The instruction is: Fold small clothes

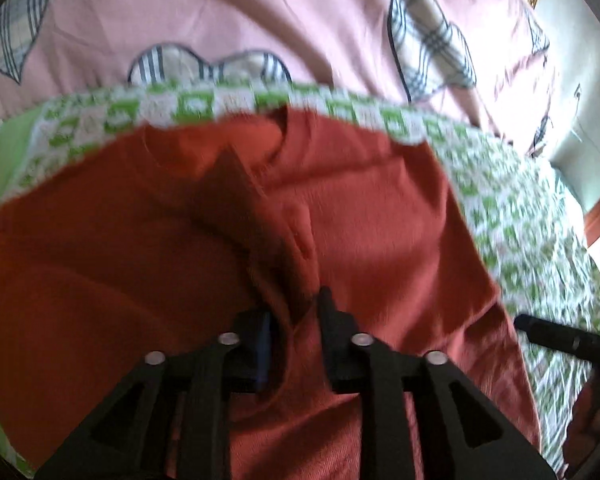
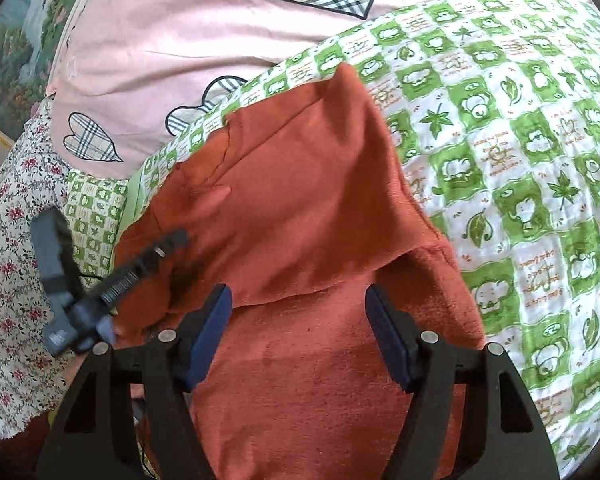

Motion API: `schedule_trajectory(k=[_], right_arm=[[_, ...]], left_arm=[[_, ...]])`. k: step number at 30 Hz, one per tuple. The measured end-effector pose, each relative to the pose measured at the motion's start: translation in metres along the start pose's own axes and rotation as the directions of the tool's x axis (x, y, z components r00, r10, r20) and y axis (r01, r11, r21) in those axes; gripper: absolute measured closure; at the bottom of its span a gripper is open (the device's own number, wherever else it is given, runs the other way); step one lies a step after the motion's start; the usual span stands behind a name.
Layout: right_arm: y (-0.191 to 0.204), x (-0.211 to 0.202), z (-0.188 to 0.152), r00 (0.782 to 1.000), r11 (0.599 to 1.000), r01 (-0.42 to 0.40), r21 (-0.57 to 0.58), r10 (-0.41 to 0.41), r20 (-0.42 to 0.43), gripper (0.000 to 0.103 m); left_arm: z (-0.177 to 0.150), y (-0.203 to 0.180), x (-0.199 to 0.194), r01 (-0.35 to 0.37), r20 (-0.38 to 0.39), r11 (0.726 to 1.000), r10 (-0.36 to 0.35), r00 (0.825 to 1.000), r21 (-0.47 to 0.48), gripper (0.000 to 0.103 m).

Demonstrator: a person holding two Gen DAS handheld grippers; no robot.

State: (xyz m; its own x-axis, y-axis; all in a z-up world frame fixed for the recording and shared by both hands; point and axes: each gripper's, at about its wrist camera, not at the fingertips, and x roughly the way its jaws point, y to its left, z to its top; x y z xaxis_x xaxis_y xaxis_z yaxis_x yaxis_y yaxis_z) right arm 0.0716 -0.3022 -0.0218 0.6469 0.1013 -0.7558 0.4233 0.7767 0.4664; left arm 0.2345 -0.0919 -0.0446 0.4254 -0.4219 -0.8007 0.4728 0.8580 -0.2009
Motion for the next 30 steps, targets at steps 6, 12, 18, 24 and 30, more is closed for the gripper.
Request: schedule_trajectory(k=[6, 12, 18, 24, 30], right_arm=[[0.016, 0.016, 0.008, 0.999, 0.998, -0.038, -0.046, 0.038, -0.016, 0.033], [0.066, 0.051, 0.029, 0.997, 0.984, -0.075, -0.162, 0.071, -0.030, 0.033], [0.138, 0.101, 0.052, 0.998, 0.933, -0.054, -0.355, 0.035, -0.058, 0.033], [0.144, 0.161, 0.056, 0.985, 0.916, 0.040, -0.399, -0.104, -0.140, 0.088], [0.114, 0.069, 0.066, 0.987, 0.956, -0.043, -0.289, 0.086, 0.136, 0.096]], left_arm=[[-0.032, 0.022, -0.032, -0.033, -0.001, 0.999, 0.033, 0.999, -0.024, 0.041], [-0.070, 0.081, -0.076, -0.168, -0.023, 0.981, 0.167, 0.986, -0.093, 0.041], [-0.106, 0.153, -0.088, -0.325, -0.107, 0.920, 0.308, 0.945, -0.218, 0.041], [-0.114, 0.187, -0.081, -0.383, -0.145, 0.875, 0.356, 0.923, -0.295, 0.039], [-0.108, 0.196, -0.084, -0.383, -0.123, 0.856, 0.363, 0.924, -0.346, 0.039]])
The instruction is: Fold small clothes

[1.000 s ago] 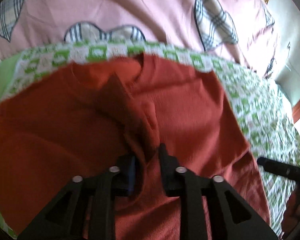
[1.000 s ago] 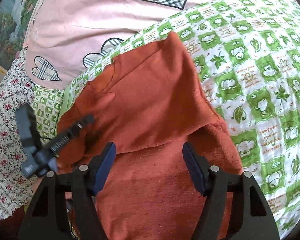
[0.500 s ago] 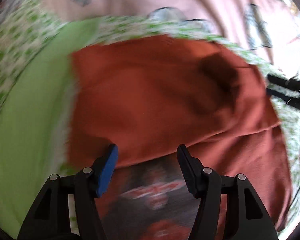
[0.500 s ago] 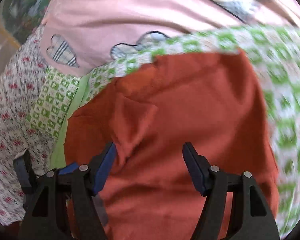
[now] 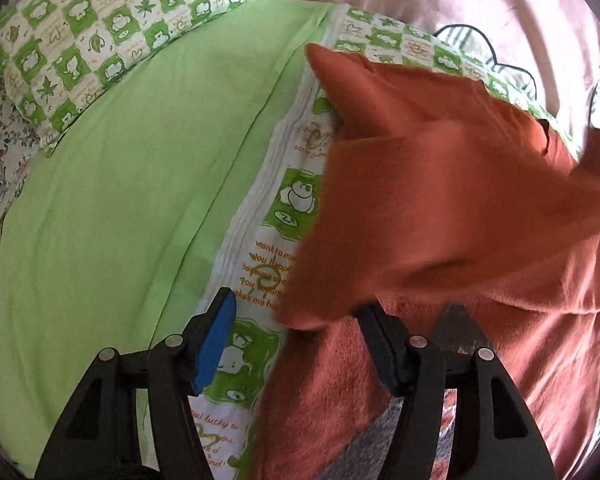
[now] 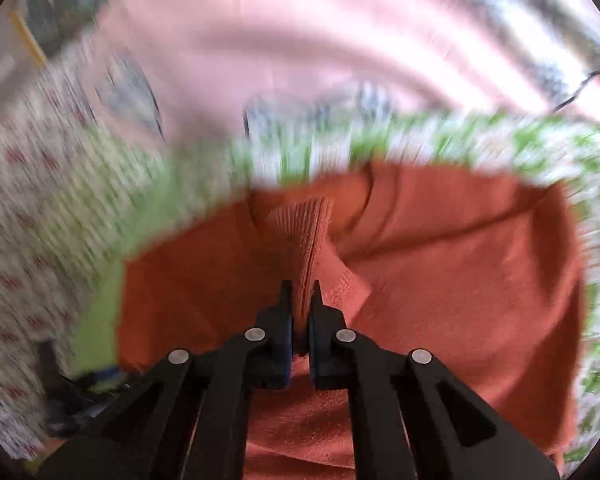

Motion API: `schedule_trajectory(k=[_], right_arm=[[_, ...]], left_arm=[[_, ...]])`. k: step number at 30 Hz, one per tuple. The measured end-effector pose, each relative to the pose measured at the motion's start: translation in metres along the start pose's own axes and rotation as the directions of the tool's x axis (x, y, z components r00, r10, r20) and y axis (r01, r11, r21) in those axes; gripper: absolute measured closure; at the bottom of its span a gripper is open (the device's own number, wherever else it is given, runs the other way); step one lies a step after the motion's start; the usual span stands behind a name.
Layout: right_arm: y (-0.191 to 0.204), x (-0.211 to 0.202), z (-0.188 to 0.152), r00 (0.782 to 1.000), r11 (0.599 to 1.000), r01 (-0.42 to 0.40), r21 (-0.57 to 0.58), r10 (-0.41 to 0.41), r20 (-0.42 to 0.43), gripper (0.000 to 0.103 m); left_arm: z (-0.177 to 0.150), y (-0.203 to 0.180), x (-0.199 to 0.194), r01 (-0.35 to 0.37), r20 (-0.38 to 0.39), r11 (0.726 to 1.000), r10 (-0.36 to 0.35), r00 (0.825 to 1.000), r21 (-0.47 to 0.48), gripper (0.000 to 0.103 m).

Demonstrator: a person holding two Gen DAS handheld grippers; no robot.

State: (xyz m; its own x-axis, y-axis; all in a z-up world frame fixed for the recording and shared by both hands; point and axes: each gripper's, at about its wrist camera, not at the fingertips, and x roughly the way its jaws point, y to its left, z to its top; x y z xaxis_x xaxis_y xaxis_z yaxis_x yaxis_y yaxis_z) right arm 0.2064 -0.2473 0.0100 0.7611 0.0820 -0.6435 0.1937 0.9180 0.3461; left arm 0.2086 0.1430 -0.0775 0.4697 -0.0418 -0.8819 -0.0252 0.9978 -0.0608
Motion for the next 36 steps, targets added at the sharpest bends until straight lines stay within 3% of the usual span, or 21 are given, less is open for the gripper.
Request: schedule_trajectory(k=[2, 7, 14, 15, 17, 19, 21, 25, 26, 28, 30, 32, 36], right_arm=[[-0.025, -0.016, -0.009, 0.998, 0.997, 0.057, 0.054, -0.059, 0.025, 0.096], [-0.095, -0.003, -0.043, 0.987, 0.959, 0.141, 0.244, -0.117, -0.111, 0.096], [-0.109, -0.007, -0.057, 0.995, 0.931, 0.087, 0.354, -0.066, -0.071, 0.080], [-0.111, -0.006, -0.056, 0.994, 0.931, 0.094, 0.352, -0.068, -0.083, 0.081], [-0.108, -0.016, -0.046, 0.998, 0.939, 0.061, 0.338, -0.049, -0.043, 0.096], [-0.092, -0.041, -0.032, 0.997, 0.965, 0.014, 0.261, -0.032, 0.064, 0.096], [-0.079, -0.051, -0.026, 0.993, 0.986, 0.050, 0.161, -0.066, 0.101, 0.096], [-0.106, -0.016, -0.042, 0.986, 0.971, 0.157, 0.182, -0.143, -0.090, 0.096], [-0.109, -0.013, -0.045, 0.983, 0.968, 0.167, 0.187, -0.150, -0.102, 0.096], [-0.112, -0.013, -0.052, 0.982, 0.965, 0.173, 0.197, -0.154, -0.110, 0.096], [-0.112, -0.015, -0.054, 0.984, 0.964, 0.163, 0.209, -0.145, -0.101, 0.096], [-0.112, -0.016, -0.056, 0.985, 0.964, 0.157, 0.213, -0.137, -0.103, 0.096], [-0.117, -0.015, -0.059, 0.986, 0.955, 0.141, 0.261, -0.112, -0.124, 0.092]], left_arm=[[-0.001, 0.000, 0.003, 0.003, -0.008, 1.000, -0.003, 1.000, -0.017, 0.039], [-0.005, 0.006, 0.004, 0.018, -0.019, 0.998, -0.020, 1.000, -0.060, 0.039], [-0.001, 0.024, -0.001, 0.064, -0.017, 0.983, -0.068, 0.998, -0.170, 0.039], [-0.002, 0.027, 0.000, 0.070, -0.021, 0.981, -0.075, 0.997, -0.183, 0.039], [-0.003, 0.027, 0.001, 0.075, -0.022, 0.978, -0.080, 0.997, -0.194, 0.039], [-0.005, 0.025, 0.000, 0.069, -0.020, 0.981, -0.074, 0.997, -0.182, 0.039], [-0.005, 0.023, 0.003, 0.061, -0.024, 0.983, -0.066, 0.998, -0.176, 0.039], [-0.001, 0.014, 0.009, 0.044, -0.051, 0.988, -0.052, 0.997, -0.148, 0.037], [-0.001, 0.011, 0.008, 0.046, -0.061, 0.991, -0.054, 0.997, -0.127, 0.037], [-0.001, 0.010, 0.001, 0.110, -0.079, 0.990, -0.117, 0.990, -0.092, 0.040], [-0.003, 0.014, -0.014, 0.246, -0.067, 0.966, -0.251, 0.966, -0.080, 0.039], [0.001, 0.017, -0.026, 0.316, -0.036, 0.945, -0.320, 0.947, -0.080, 0.038], [0.038, 0.012, -0.012, 0.290, -0.007, 0.951, -0.292, 0.956, -0.108, 0.033]])
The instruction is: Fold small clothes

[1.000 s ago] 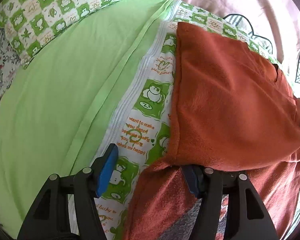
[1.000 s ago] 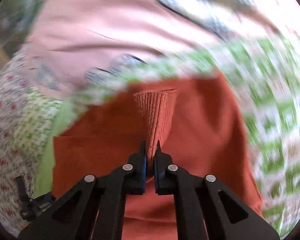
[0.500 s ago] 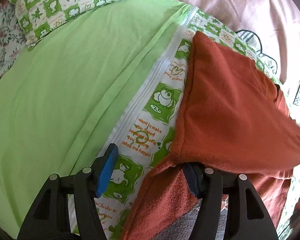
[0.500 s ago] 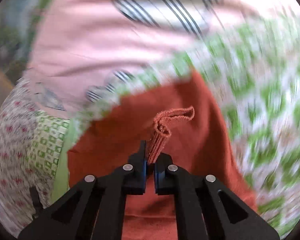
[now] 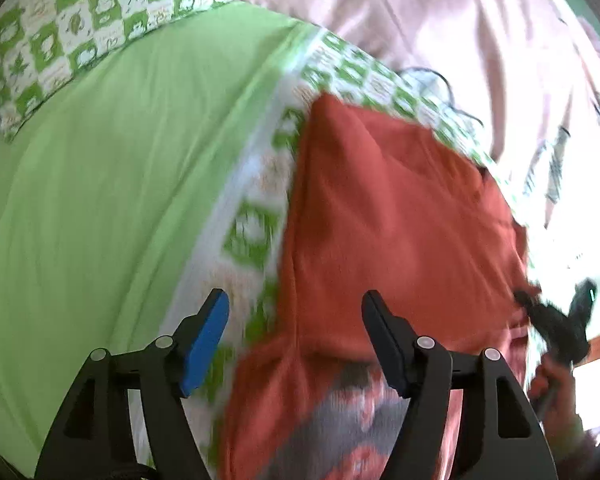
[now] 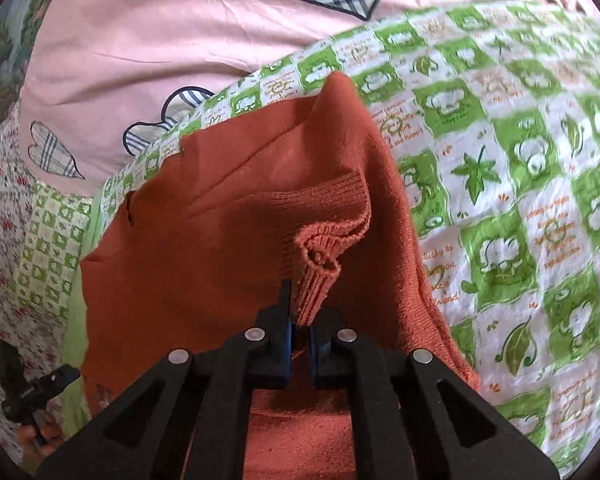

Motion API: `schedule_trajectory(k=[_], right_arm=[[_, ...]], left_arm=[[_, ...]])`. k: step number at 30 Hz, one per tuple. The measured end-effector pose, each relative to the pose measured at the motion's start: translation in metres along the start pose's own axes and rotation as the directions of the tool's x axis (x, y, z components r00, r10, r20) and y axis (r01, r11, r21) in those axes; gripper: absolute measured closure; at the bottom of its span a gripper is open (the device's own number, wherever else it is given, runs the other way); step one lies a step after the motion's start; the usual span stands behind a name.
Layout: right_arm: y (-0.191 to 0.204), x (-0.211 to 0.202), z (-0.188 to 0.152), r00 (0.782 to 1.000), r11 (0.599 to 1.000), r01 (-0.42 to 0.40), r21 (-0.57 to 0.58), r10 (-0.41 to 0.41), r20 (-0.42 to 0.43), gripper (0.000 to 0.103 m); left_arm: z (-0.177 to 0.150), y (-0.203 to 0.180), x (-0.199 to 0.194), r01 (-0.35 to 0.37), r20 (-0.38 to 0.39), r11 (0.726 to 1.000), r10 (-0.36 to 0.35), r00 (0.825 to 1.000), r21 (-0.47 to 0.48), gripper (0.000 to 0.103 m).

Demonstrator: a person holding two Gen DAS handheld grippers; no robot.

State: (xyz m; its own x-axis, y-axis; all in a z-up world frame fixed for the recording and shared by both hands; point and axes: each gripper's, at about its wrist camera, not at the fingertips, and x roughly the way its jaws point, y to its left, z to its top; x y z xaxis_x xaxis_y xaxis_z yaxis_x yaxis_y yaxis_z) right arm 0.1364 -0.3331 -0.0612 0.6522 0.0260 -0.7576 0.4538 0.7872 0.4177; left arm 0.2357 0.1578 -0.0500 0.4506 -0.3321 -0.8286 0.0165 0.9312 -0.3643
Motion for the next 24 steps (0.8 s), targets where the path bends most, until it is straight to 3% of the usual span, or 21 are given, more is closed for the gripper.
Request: schedule_trajectory(k=[4, 6, 8, 10, 14, 18, 21, 24], right_arm=[[0.009, -0.001, -0.002, 1.000, 0.999, 0.026, -0.037, -0.025, 0.010, 0.092], [0.019, -0.007, 0.000, 1.000, 0.997, 0.011, -0.082, -0.009, 0.026, 0.092], [0.034, -0.025, 0.003, 0.994, 0.989, -0.013, -0.146, 0.029, 0.103, 0.092], [0.043, -0.034, 0.005, 0.988, 0.977, 0.060, -0.203, -0.030, 0.149, 0.092], [0.010, -0.006, 0.008, 0.990, 0.984, 0.143, -0.108, -0.144, 0.003, 0.092], [-0.007, -0.015, 0.000, 0.994, 0.993, 0.112, -0.042, -0.113, -0.016, 0.090], [-0.005, -0.033, -0.005, 0.995, 0.993, 0.101, -0.062, -0.102, -0.011, 0.083], [-0.001, -0.051, -0.015, 0.998, 0.995, 0.062, -0.078, -0.063, -0.017, 0.062]], left_arm=[[0.040, -0.008, 0.044, -0.026, -0.010, 1.000, 0.026, 1.000, -0.008, 0.033], [0.050, -0.012, 0.063, -0.084, -0.015, 0.996, 0.084, 0.996, 0.024, 0.034], [0.057, -0.015, 0.073, -0.161, -0.001, 0.985, 0.161, 0.987, 0.056, 0.034], [0.063, -0.015, 0.079, -0.188, 0.011, 0.981, 0.187, 0.982, 0.050, 0.034], [0.065, -0.018, 0.082, -0.226, 0.032, 0.973, 0.225, 0.974, 0.049, 0.034], [0.056, -0.019, 0.065, -0.229, 0.013, 0.973, 0.229, 0.973, 0.001, 0.038], [0.035, -0.019, 0.041, -0.170, 0.003, 0.984, 0.171, 0.985, -0.045, 0.038], [-0.001, -0.022, 0.017, -0.141, -0.009, 0.989, 0.141, 0.990, -0.040, 0.036]])
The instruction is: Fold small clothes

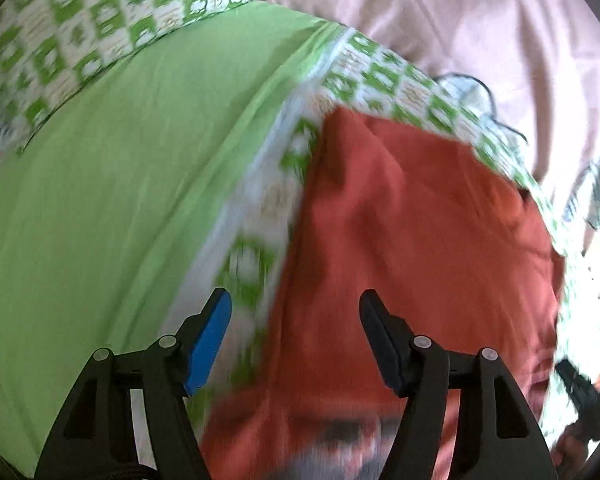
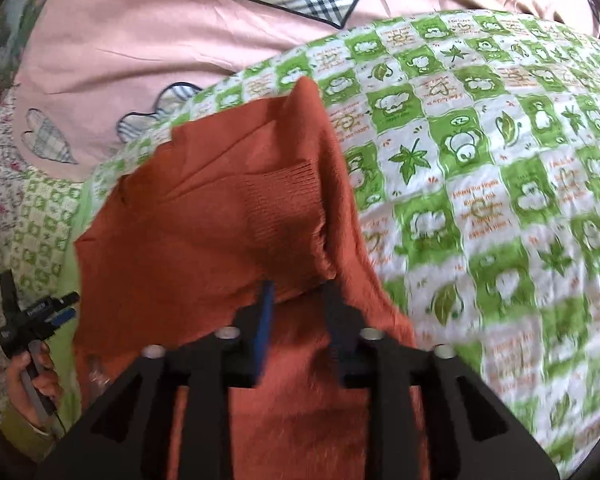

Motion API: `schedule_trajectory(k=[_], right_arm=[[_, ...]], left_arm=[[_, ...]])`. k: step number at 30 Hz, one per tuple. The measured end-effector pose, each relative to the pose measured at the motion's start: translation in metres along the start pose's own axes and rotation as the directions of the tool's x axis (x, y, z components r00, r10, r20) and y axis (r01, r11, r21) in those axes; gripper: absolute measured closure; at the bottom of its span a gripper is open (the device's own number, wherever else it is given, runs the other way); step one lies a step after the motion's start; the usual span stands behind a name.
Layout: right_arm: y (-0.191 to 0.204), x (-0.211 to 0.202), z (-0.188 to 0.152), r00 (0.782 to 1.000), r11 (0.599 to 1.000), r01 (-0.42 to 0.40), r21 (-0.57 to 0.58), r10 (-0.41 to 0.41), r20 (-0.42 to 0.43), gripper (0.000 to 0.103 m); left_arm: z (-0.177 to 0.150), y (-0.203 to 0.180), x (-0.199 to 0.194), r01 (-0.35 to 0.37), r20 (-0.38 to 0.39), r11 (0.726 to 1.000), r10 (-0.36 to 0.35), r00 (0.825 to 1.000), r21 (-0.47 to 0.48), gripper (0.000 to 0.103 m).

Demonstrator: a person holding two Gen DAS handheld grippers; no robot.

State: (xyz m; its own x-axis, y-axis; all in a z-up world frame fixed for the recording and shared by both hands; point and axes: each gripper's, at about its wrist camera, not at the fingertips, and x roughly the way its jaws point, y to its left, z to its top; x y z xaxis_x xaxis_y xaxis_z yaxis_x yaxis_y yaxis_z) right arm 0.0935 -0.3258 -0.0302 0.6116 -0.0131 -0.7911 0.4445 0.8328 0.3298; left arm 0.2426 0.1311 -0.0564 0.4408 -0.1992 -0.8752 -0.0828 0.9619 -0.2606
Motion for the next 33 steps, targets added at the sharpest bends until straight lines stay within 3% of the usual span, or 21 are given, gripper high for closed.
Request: schedule_trajectory(k=[2, 5, 12, 20, 23, 25, 26, 28, 31, 33], right_arm=[[0.006, -0.012, -0.009, 1.000, 0.999, -0.015, -0.040, 0.014, -0.007, 0.054], [0.015, -0.025, -0.025, 0.998, 0.995, -0.050, -0.085, 0.046, -0.042, 0.052], [0.024, -0.049, -0.066, 0.991, 0.987, -0.106, -0.124, 0.094, -0.097, 0.047], [0.013, -0.077, -0.105, 0.986, 0.980, -0.136, -0.147, 0.120, -0.116, 0.045], [0.005, -0.085, -0.116, 0.986, 0.980, -0.130, -0.149, 0.113, -0.119, 0.044], [-0.003, -0.089, -0.123, 0.987, 0.982, -0.123, -0.142, 0.106, -0.123, 0.044], [-0.006, -0.091, -0.126, 0.987, 0.983, -0.119, -0.142, 0.101, -0.125, 0.044], [-0.014, -0.096, -0.131, 0.988, 0.984, -0.106, -0.140, 0.088, -0.129, 0.044], [-0.027, -0.105, -0.137, 0.989, 0.988, -0.088, -0.124, 0.072, -0.128, 0.044], [-0.034, -0.110, -0.141, 0.990, 0.990, -0.079, -0.113, 0.065, -0.129, 0.044]], left_arm=[[-0.026, 0.002, -0.012, 0.010, -0.018, 1.000, -0.010, 1.000, 0.009, 0.036], [-0.067, 0.007, -0.031, 0.001, -0.040, 1.000, 0.000, 0.999, 0.017, 0.034], [-0.156, 0.047, -0.068, 0.017, -0.127, 0.998, -0.025, 0.992, -0.061, 0.026], [-0.241, 0.071, -0.079, 0.110, -0.202, 0.980, -0.143, 0.969, -0.163, 0.025], [-0.250, 0.059, -0.077, 0.131, -0.208, 0.985, -0.152, 0.966, -0.111, 0.030], [-0.257, 0.050, -0.077, 0.125, -0.218, 0.992, -0.128, 0.968, -0.027, 0.057], [-0.257, 0.048, -0.077, 0.128, -0.227, 0.992, -0.124, 0.966, 0.000, 0.077], [-0.258, 0.053, -0.083, 0.134, -0.229, 0.991, -0.128, 0.965, 0.014, 0.079], [-0.265, 0.077, -0.088, 0.134, -0.239, 0.990, -0.140, 0.961, -0.042, 0.078], [-0.266, 0.089, -0.089, 0.162, -0.248, 0.982, -0.181, 0.952, -0.094, 0.064]])
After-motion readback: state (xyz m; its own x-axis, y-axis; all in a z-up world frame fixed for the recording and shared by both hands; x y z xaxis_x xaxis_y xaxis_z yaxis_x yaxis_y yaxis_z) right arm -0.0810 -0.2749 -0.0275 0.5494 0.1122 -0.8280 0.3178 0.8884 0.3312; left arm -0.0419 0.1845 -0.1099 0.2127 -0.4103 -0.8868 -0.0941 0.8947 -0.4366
